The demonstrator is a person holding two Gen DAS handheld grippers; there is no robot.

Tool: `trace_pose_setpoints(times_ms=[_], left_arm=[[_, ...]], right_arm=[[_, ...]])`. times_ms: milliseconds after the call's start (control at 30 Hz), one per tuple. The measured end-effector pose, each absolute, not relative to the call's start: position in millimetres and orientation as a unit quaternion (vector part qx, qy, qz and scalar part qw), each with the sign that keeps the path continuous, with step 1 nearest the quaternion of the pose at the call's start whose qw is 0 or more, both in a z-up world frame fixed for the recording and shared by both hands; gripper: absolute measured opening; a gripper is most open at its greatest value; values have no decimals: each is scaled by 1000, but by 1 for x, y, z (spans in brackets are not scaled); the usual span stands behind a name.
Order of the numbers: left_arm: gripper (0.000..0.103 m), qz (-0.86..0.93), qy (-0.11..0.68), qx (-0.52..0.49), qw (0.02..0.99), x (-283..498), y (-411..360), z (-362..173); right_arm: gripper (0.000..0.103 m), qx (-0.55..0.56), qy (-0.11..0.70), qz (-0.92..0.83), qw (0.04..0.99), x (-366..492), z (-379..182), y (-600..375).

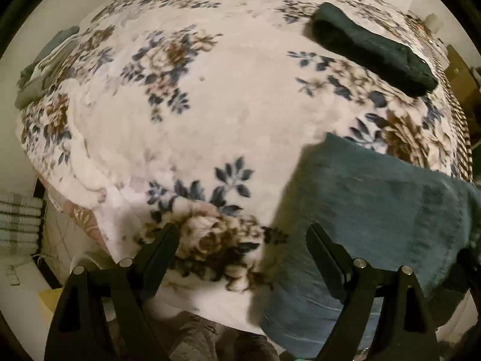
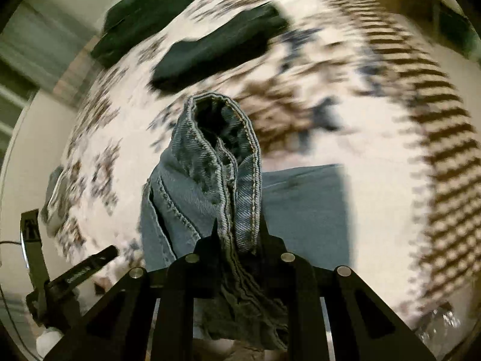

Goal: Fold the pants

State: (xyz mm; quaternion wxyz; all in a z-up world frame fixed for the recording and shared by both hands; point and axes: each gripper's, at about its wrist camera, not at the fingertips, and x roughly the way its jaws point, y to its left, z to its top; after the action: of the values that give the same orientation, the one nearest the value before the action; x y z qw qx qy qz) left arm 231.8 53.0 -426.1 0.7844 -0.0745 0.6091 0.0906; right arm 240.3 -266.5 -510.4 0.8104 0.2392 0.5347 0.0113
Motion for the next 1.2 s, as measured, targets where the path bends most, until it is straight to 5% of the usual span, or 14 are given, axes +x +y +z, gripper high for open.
trace_pose_setpoints(times_ms=[300,367,433,533,767,967,1200], left_arm=[[86,41,626,-43,778,246,-8,-453],[86,37,630,-34,775,249,-17,-460],[86,35,631,-24,775,251,-25,-464],[86,32,630,-17,776,252,-31,-464],[86,18,638,-4,770,248,-45,-472],[89,8,643,-1,766,246,-46,-491],[90,3,643,10,766,229,-30,-473]], right_arm=[[22,289,561,-99,770,193,-559,-389],[31,310,574,-105,751,195,-586,-400],[57,312,587,-119,738,200,-609,-408],[84,314,596,-135,727,205,-622,-417],[85,267,566,-67,777,206,-586,-388],[85,205,631,-46,747,215,-637,-364],[85,277,605,-67,743,179,-605,-385]])
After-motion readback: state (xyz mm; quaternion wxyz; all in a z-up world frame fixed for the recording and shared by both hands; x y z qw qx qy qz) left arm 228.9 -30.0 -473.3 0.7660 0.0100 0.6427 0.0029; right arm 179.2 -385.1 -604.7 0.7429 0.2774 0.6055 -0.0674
